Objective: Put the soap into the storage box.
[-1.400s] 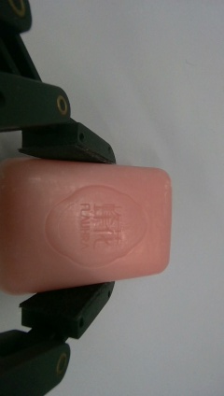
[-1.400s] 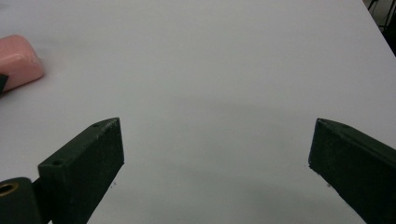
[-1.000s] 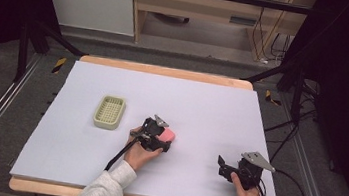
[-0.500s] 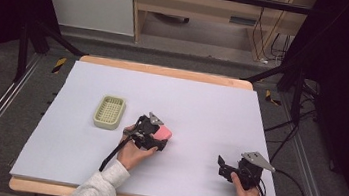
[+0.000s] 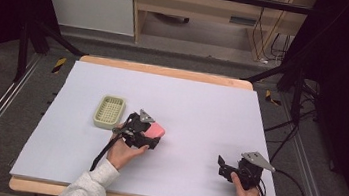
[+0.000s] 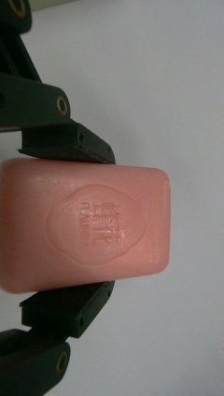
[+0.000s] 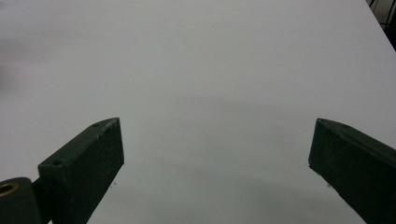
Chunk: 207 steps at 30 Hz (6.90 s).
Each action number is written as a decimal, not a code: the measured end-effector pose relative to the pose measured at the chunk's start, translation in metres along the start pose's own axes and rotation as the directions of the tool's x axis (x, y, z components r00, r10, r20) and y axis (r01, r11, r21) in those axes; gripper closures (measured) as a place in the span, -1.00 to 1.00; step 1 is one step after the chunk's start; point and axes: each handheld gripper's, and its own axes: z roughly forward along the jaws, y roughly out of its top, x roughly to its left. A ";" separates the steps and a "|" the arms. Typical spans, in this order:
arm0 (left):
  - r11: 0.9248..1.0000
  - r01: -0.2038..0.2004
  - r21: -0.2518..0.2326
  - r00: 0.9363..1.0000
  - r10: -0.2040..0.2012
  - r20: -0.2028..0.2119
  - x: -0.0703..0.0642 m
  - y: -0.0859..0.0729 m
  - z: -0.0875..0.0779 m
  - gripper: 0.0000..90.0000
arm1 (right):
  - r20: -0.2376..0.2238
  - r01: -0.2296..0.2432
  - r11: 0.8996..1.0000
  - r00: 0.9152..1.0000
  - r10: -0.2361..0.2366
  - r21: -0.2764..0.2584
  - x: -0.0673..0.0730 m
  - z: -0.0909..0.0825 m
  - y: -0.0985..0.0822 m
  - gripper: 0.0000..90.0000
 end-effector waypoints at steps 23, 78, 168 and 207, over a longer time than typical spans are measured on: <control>0.999 0.027 -0.020 0.999 -0.028 -0.023 0.026 -0.015 -0.034 -0.17 | -0.001 -0.002 1.000 1.000 0.002 0.003 0.000 0.000 0.000 -0.92; 0.979 0.172 -0.110 0.979 -0.182 -0.094 0.088 -0.011 -0.059 -0.17 | -0.012 0.001 1.000 1.000 -0.001 0.012 0.001 0.001 -0.001 -0.92; 0.969 0.247 -0.022 0.941 -0.245 -0.232 0.148 -0.026 -0.008 -0.17 | -0.011 0.007 1.000 1.000 -0.006 0.017 0.002 0.004 0.000 -0.92; 0.964 0.221 -0.148 0.951 -0.247 -0.187 0.133 -0.021 -0.042 -0.34 | -0.015 0.002 1.000 1.000 -0.001 0.015 0.002 0.003 0.000 -0.92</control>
